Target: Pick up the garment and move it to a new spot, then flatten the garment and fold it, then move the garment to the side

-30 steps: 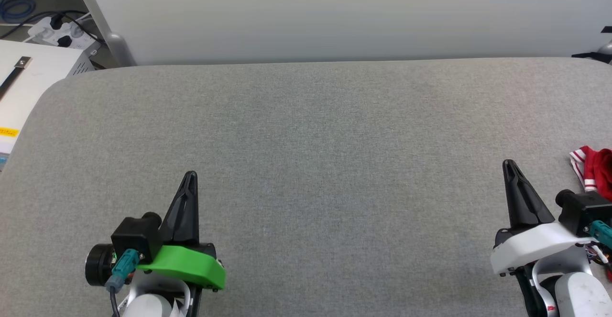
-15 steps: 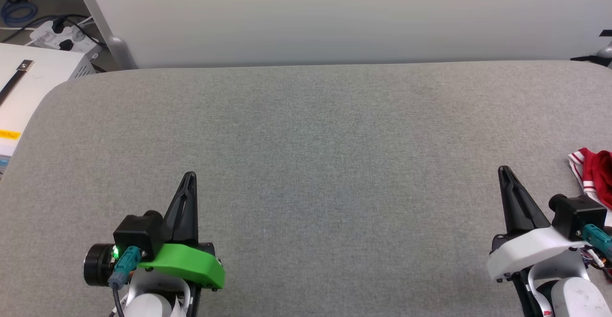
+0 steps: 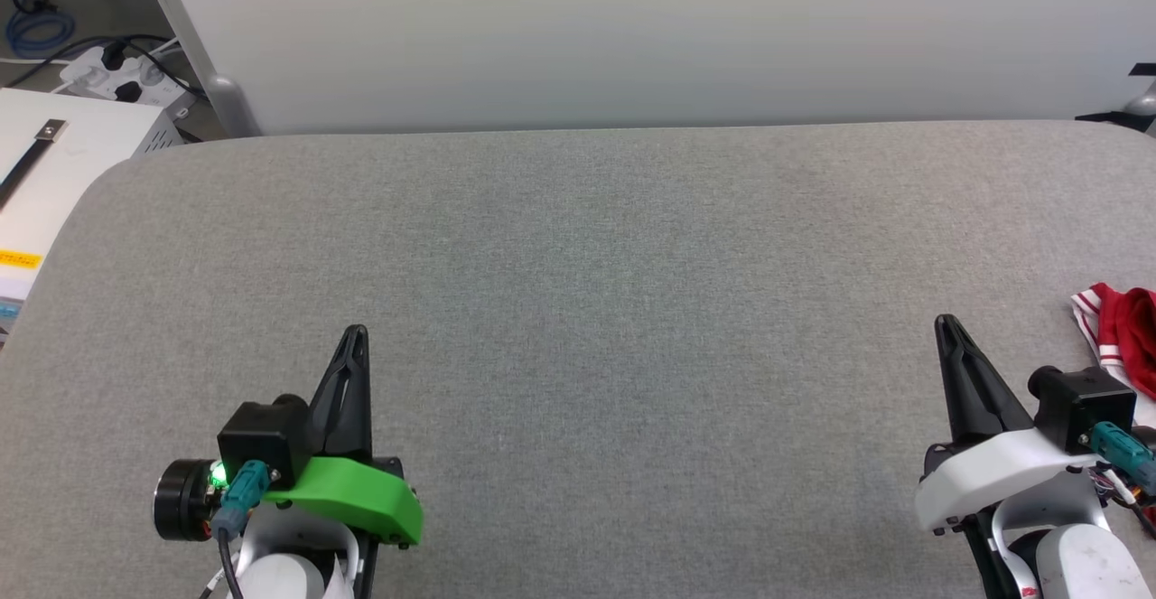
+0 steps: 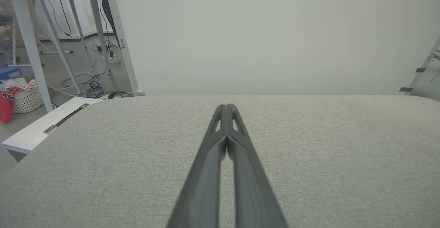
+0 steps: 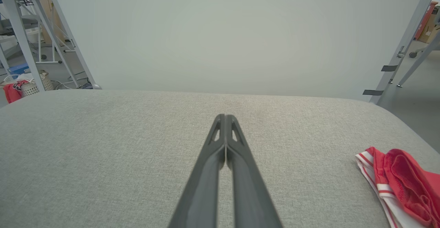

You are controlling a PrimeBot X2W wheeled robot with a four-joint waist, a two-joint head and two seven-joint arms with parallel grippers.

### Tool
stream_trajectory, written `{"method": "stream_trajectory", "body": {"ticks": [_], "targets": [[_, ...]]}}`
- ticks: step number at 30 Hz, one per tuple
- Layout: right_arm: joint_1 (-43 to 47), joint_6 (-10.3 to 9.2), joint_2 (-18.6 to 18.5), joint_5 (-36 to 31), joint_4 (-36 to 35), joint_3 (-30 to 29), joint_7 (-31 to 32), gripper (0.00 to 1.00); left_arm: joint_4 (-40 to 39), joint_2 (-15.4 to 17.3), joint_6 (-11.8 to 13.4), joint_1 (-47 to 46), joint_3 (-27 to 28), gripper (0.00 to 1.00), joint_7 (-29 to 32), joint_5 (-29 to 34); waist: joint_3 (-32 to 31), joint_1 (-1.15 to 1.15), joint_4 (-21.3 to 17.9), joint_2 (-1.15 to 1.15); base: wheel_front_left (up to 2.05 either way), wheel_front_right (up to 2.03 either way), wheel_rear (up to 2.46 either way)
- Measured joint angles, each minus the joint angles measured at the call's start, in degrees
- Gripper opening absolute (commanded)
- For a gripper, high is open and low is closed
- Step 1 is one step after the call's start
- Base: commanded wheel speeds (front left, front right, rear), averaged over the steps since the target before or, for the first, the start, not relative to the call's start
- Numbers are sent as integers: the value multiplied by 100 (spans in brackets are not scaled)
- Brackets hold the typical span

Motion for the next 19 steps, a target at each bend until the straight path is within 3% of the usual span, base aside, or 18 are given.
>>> {"method": "stream_trajectory", "body": {"ticks": [19], "targets": [[108, 0, 90, -265, -77, 24, 145, 0, -35, -1, 99, 58, 27, 0, 243, 151, -76, 0, 3, 0, 0, 0, 0]]}}
